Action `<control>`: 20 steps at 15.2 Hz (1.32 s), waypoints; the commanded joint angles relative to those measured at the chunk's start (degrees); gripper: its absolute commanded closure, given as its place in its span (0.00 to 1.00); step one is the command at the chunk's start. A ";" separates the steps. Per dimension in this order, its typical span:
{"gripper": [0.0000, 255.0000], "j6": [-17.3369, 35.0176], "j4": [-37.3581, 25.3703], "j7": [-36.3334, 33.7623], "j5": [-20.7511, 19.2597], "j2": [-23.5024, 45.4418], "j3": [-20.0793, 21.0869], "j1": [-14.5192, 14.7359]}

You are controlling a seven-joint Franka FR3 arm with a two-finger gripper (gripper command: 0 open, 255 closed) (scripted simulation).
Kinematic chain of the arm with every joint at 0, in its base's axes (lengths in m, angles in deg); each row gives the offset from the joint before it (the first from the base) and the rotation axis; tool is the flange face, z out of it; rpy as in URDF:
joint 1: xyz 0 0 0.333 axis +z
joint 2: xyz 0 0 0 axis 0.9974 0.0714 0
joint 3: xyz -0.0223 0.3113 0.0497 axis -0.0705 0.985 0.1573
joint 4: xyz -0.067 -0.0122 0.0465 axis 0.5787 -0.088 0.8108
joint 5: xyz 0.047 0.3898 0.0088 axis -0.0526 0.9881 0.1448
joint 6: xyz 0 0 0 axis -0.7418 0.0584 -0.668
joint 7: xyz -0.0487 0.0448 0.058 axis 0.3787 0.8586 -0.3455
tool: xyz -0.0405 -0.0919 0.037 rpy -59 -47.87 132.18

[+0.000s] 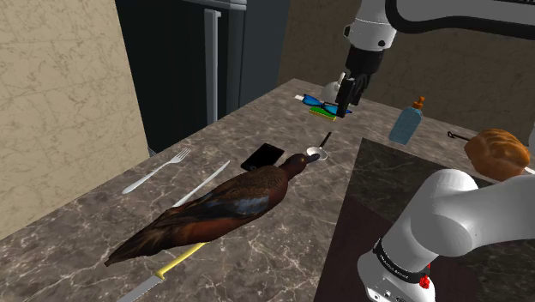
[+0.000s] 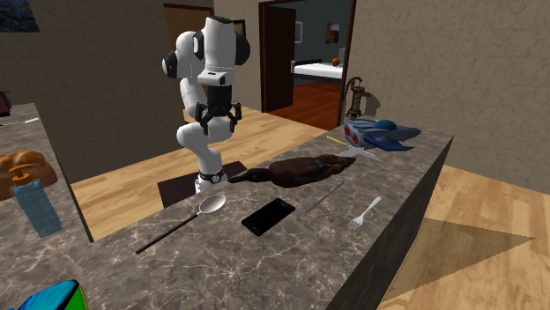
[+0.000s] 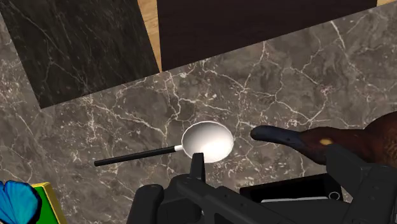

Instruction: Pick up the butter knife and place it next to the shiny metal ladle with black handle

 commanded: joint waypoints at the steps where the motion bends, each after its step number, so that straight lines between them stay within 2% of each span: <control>1: 0.00 0.00 0.00 0.00 0.00 0.00 0.00 0.00; 10: 0.00 5.59 5.31 -27.02 11.75 1.38 13.25 -1.52; 15: 0.00 10.62 4.70 -41.75 17.37 6.47 20.96 -2.96; 20: 0.00 16.58 1.64 -56.46 20.71 14.32 28.66 -5.49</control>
